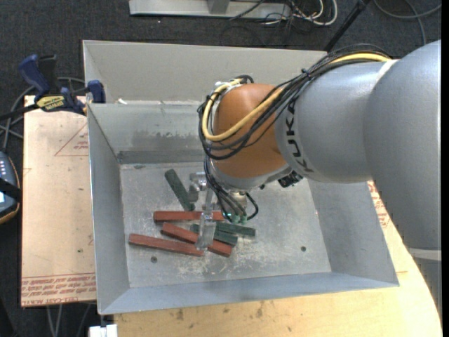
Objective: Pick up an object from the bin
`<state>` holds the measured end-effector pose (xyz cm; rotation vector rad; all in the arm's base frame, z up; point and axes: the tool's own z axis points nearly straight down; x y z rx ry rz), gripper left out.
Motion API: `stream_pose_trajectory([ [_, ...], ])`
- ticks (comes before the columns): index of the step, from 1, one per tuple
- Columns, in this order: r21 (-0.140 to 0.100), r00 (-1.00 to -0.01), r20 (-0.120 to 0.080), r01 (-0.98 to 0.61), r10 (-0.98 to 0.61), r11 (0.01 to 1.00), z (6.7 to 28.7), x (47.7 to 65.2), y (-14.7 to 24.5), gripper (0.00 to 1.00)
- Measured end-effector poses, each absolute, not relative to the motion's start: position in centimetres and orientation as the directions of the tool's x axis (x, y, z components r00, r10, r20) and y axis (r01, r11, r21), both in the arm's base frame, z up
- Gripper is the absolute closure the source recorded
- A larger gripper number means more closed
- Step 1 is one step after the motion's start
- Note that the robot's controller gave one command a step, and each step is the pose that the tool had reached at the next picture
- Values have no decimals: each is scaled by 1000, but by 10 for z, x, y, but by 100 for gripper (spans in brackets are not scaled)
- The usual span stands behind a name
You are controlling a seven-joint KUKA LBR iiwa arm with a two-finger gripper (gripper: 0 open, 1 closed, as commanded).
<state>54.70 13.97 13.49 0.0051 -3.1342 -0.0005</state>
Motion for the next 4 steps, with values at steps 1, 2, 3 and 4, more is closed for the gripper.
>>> stream_pose_trajectory([
  [1, 1, -995, 2, -101, -101, 995, 70, 538, 150, 0],
  [2, 7, -995, -28, -97, -97, 995, 81, 547, 152, 100],
  [3, 2, -985, -11, -173, -173, 985, 218, 544, 159, 100],
  [4, 1, -985, -2, -172, -172, 985, 213, 543, 158, 0],
])
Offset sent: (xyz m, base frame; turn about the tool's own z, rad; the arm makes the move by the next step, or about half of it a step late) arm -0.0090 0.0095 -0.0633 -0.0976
